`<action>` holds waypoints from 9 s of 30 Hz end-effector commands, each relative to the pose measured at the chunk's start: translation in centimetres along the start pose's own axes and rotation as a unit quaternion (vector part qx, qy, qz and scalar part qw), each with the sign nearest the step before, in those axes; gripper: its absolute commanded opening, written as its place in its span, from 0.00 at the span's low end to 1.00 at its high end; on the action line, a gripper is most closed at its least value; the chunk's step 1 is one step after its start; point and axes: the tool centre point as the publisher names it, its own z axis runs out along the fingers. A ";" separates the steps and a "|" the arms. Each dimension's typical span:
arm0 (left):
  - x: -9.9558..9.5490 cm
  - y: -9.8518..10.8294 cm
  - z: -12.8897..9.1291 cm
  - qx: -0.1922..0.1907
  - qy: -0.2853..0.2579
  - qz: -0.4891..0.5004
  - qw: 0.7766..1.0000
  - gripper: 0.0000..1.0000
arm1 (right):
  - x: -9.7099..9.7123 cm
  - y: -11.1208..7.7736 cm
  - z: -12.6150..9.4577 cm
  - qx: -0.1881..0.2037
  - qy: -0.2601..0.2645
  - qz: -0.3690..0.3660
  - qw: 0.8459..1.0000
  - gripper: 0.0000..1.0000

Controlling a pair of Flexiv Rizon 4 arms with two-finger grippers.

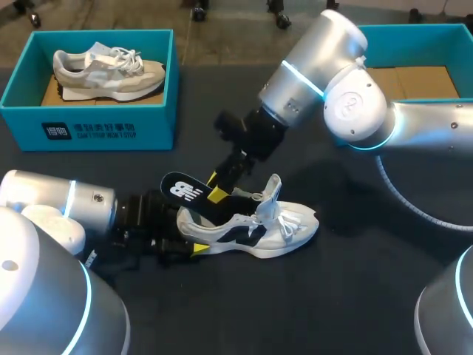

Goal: Take the shoe out of the shoebox, open the shoe tongue, remove and reinsert the insole, then place the shoe into the shoebox

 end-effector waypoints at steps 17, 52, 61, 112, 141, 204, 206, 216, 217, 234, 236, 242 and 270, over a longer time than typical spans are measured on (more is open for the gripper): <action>0.1 0.0 0.1 0.000 -0.001 0.000 1.000 0.00 | -0.6 0.6 2.4 0.015 0.044 -0.006 0.999 0.38; 0.1 0.0 0.1 0.000 -0.001 0.000 1.000 0.00 | -1.1 9.3 -4.0 -0.058 -0.100 -0.142 0.983 0.00; 0.1 0.0 0.1 0.000 -0.001 0.000 1.000 0.00 | -1.2 12.0 -8.2 -0.104 -0.163 -0.208 0.959 0.00; 0.1 0.0 0.1 0.000 -0.001 0.000 1.000 0.00 | 4.7 16.1 -22.5 -0.368 -0.039 -0.213 0.904 0.00; 0.1 0.0 0.1 0.000 -0.001 0.000 1.000 0.00 | 6.2 14.9 -26.1 -0.411 -0.038 -0.048 0.910 0.00; 0.1 0.0 0.1 0.000 -0.001 0.000 1.000 0.00 | 23.6 13.5 -25.1 -0.413 -0.063 0.229 0.879 0.00; 0.1 0.0 0.1 0.000 -0.001 0.000 1.000 0.00 | 23.8 13.3 -24.8 -0.414 -0.061 0.230 0.879 0.00; 0.1 0.0 0.1 0.000 -0.001 0.000 1.000 0.00 | 24.2 12.5 -23.9 -0.420 -0.053 0.230 0.876 0.00; 0.1 0.0 0.1 0.000 -0.001 0.000 1.000 0.00 | 24.2 12.5 -23.9 -0.419 -0.052 0.231 0.877 0.00; 0.1 0.0 0.1 0.000 -0.001 0.000 1.000 0.00 | 24.7 12.2 -22.7 -0.418 -0.030 0.233 0.878 0.00; 0.1 0.0 0.1 0.000 -0.001 0.000 1.000 0.00 | 24.7 12.2 -22.7 -0.418 -0.030 0.233 0.878 0.00; 0.2 -0.4 -1.0 -0.007 -0.001 0.011 1.000 0.00 | 24.7 12.2 -22.7 -0.418 -0.030 0.233 0.878 0.00; -0.4 -1.8 -8.6 -0.166 0.029 0.009 0.986 1.00 | 24.7 12.2 -22.7 -0.418 -0.030 0.233 0.878 0.00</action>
